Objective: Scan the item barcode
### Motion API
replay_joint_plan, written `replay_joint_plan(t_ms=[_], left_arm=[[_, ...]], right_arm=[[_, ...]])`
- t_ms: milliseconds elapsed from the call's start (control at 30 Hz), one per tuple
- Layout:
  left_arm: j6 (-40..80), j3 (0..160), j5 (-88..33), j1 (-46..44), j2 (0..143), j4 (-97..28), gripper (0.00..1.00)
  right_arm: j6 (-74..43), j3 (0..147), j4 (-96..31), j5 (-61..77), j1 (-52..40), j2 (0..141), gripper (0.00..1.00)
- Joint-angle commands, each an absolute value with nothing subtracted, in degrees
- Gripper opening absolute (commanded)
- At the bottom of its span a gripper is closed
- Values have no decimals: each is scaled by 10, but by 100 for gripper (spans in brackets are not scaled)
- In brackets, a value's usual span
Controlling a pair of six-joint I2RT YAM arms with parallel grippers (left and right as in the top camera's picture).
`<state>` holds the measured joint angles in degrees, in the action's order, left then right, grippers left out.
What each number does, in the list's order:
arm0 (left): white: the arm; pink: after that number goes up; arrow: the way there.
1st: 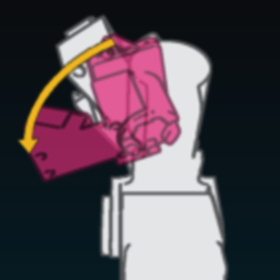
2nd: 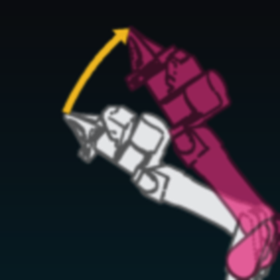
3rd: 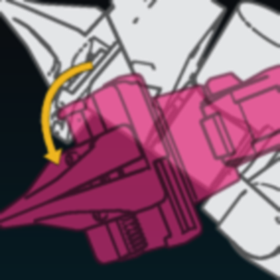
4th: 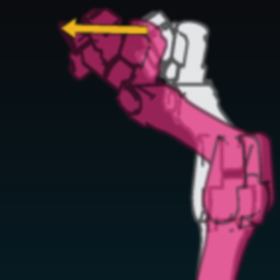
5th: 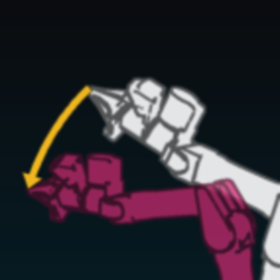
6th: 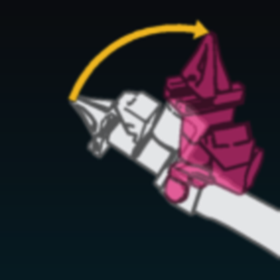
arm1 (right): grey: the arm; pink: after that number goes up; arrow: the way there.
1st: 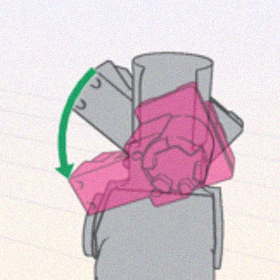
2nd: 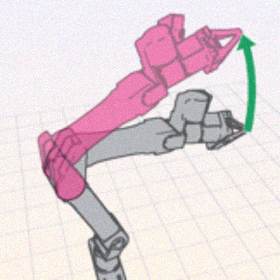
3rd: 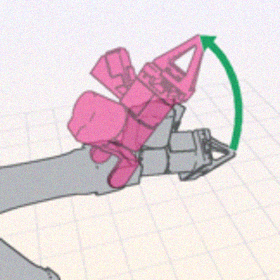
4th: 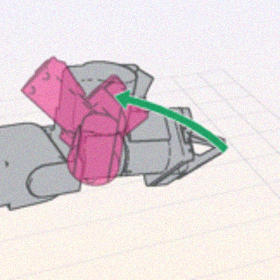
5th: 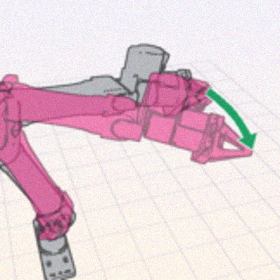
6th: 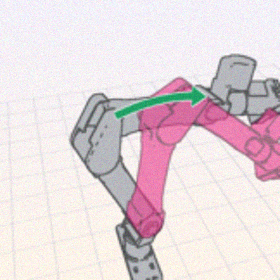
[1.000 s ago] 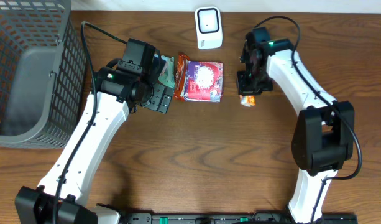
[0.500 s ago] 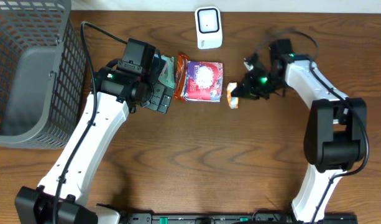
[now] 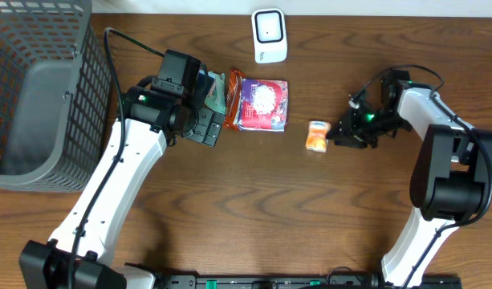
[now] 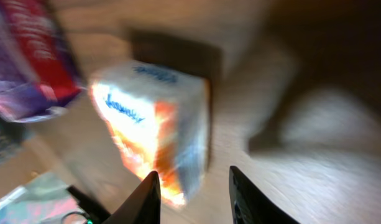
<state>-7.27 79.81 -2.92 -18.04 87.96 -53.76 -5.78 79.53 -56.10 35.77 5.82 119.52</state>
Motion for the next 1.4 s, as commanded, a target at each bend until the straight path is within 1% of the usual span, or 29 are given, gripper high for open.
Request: replay_joint_plan(t_ms=[0, 67, 167, 200, 267, 333, 467, 633, 733, 833, 933, 1000, 1067, 1133, 1367], left_arm=[[-65, 805, -32, -179, 881, -539, 98], [-65, 805, -32, -179, 881, -539, 98], [-65, 805, -32, -179, 881, -539, 98], [-65, 805, -32, -179, 881, -539, 98], [-65, 805, -32, -179, 881, -539, 98], [-65, 805, -32, -179, 881, -539, 98], [-65, 805, -32, -179, 881, -539, 98], [-65, 805, -32, -179, 881, -539, 98], [-65, 805, -32, -179, 881, -539, 98], [-65, 805, -32, -179, 881, -539, 98], [-65, 805, -32, -179, 881, -539, 98], [-65, 805, -32, -179, 881, -539, 98], [-65, 805, -32, -179, 881, -539, 98], [-65, 805, -32, -179, 881, -539, 98], [-65, 805, -32, -179, 881, -539, 98]], right_arm=[[-57, 835, -590, 281, 59, 1199, 34], [-57, 856, -615, 273, 58, 1199, 36], [-57, 892, -646, 276, 52, 1199, 42], [-57, 895, -647, 276, 50, 1199, 45], [-57, 896, -645, 276, 44, 1199, 54], [-57, 892, -636, 275, 38, 1199, 58], [-62, 878, -613, 272, 24, 1199, 59], [-132, 851, -567, 211, 3, 1199, 59], [-144, 828, -533, 211, -6, 1199, 59], [-158, 799, -503, 213, -12, 1199, 52], [-159, 774, -483, 223, -13, 1199, 37], [-158, 764, -480, 247, -13, 1199, 18], [-156, 762, -483, 279, -13, 1199, 5], [-149, 762, -485, 318, -13, 1199, 1], [-47, 763, -485, 608, 25, 1199, 1]])
